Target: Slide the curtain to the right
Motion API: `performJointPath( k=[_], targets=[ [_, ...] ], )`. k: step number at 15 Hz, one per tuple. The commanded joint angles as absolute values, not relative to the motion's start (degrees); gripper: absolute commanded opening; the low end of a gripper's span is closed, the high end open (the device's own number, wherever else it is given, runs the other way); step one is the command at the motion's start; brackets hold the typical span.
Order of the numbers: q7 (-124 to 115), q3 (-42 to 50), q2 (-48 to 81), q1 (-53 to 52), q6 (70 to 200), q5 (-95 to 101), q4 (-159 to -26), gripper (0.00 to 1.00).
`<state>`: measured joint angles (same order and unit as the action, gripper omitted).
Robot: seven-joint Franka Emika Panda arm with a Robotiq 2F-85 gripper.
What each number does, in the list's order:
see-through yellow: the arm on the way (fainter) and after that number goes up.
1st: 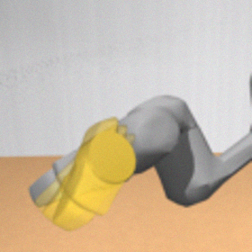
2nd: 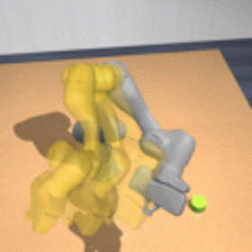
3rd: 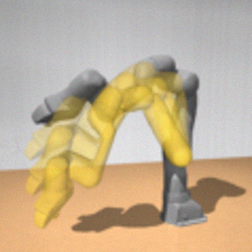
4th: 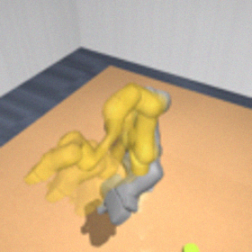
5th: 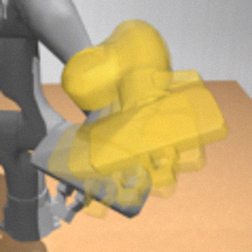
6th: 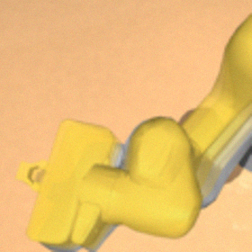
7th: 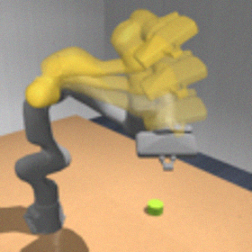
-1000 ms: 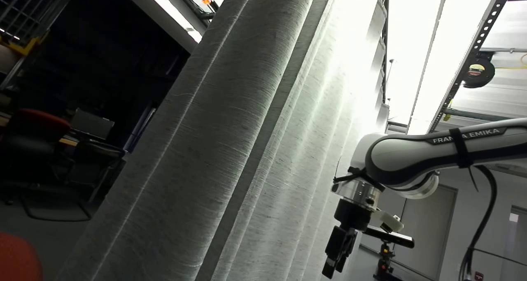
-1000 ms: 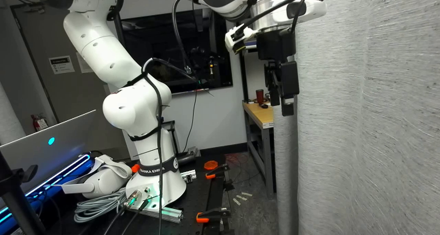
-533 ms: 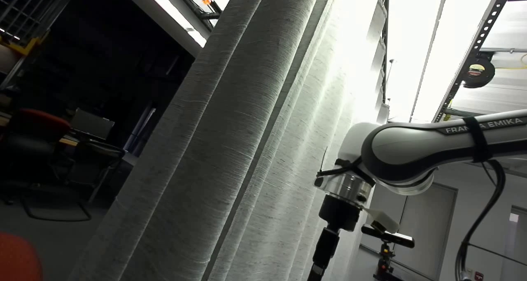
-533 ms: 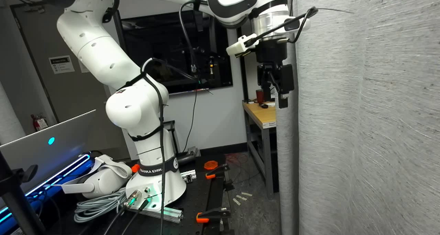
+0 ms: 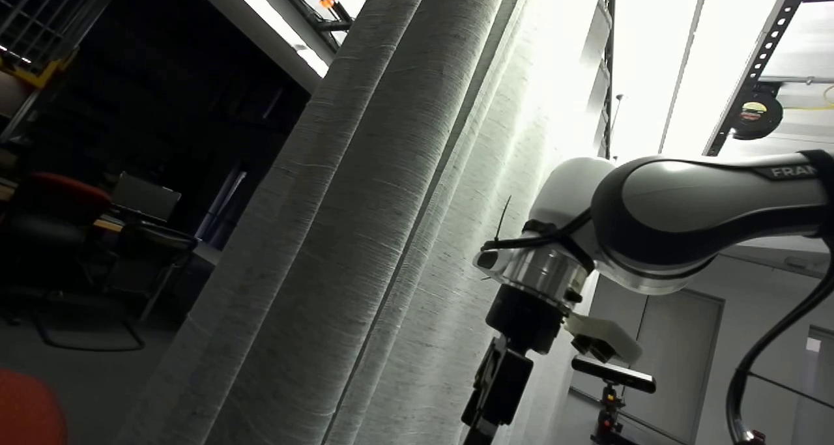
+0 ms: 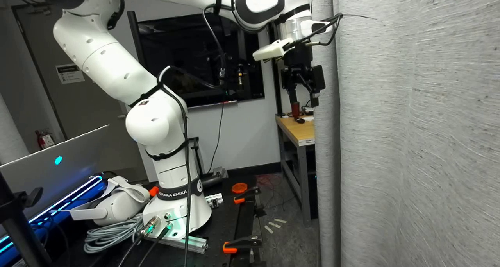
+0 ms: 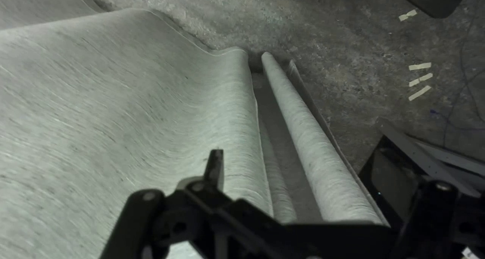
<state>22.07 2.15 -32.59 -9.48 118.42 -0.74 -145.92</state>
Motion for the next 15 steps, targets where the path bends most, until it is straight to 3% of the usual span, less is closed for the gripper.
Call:
performJointPath(
  k=[1, 5, 12, 15],
  targets=[
    [26.02, 1.50, -37.68, -13.28, 120.20, -3.80, -147.47, 1.00],
    [27.81, 1.18, -41.23, -17.19, 122.14, -6.44, -146.93, 1.00],
    [26.96, 0.56, -42.66, -22.39, 138.27, -9.50, -146.02, 1.00],
    [25.89, 0.53, -41.43, -22.09, 137.61, -7.62, -145.48, 1.00]
  ],
)
